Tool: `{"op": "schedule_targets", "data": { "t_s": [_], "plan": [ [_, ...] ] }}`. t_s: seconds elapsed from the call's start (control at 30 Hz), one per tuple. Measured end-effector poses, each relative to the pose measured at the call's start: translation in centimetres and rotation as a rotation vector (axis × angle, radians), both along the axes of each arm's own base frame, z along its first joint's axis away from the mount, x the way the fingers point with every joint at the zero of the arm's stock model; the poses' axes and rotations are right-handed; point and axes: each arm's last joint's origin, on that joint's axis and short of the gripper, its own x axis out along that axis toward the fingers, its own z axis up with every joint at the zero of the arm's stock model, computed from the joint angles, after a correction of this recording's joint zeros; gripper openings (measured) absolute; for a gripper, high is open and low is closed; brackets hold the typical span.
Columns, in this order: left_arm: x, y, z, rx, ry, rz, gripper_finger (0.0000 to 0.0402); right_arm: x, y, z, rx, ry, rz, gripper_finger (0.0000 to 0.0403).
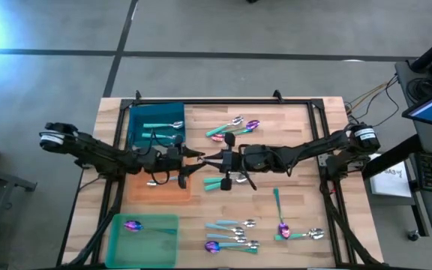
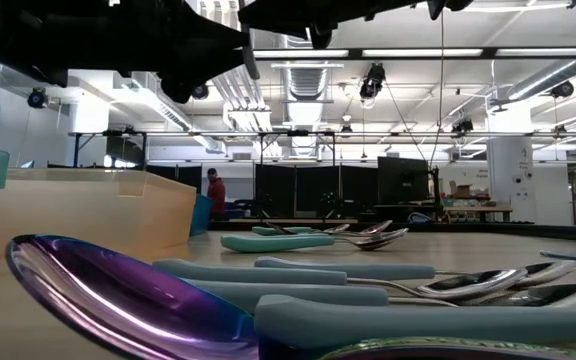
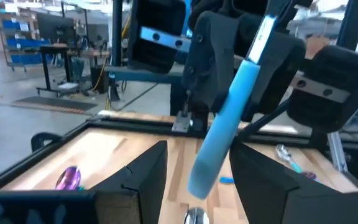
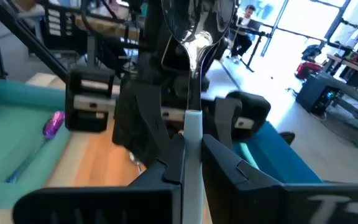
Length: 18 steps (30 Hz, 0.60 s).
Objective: Sort silverware by color (type)
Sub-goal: Put the blue spoon into the orange bin
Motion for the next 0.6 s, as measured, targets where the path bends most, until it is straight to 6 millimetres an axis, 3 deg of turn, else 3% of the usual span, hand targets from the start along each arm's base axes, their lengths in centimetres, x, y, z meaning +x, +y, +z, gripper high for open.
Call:
{"op": "schedule_targets", "data": {
  "t_s": [0.2, 0.47, 0.6],
  "plan": [
    [0.37, -0.06, -0.17, -0.017, -0.046, -0.003, 0.0139, 0.02, 0.0, 0.13, 0.002, -0.013, 0.0, 0.0022],
    [0.49, -0.11, -0.14, -0.065, -0.079, -0.016, 0.0021, 0.03, -0.08, 0.17, 0.022, -0.016, -0.015, 0.0026],
    [0.49, -0.17, -0.14, -0.107, -0.084, -0.022, 0.0012, -0.07, -0.1, 0.09, 0.061, 0.0, -0.025, 0.0044]
  ]
}}
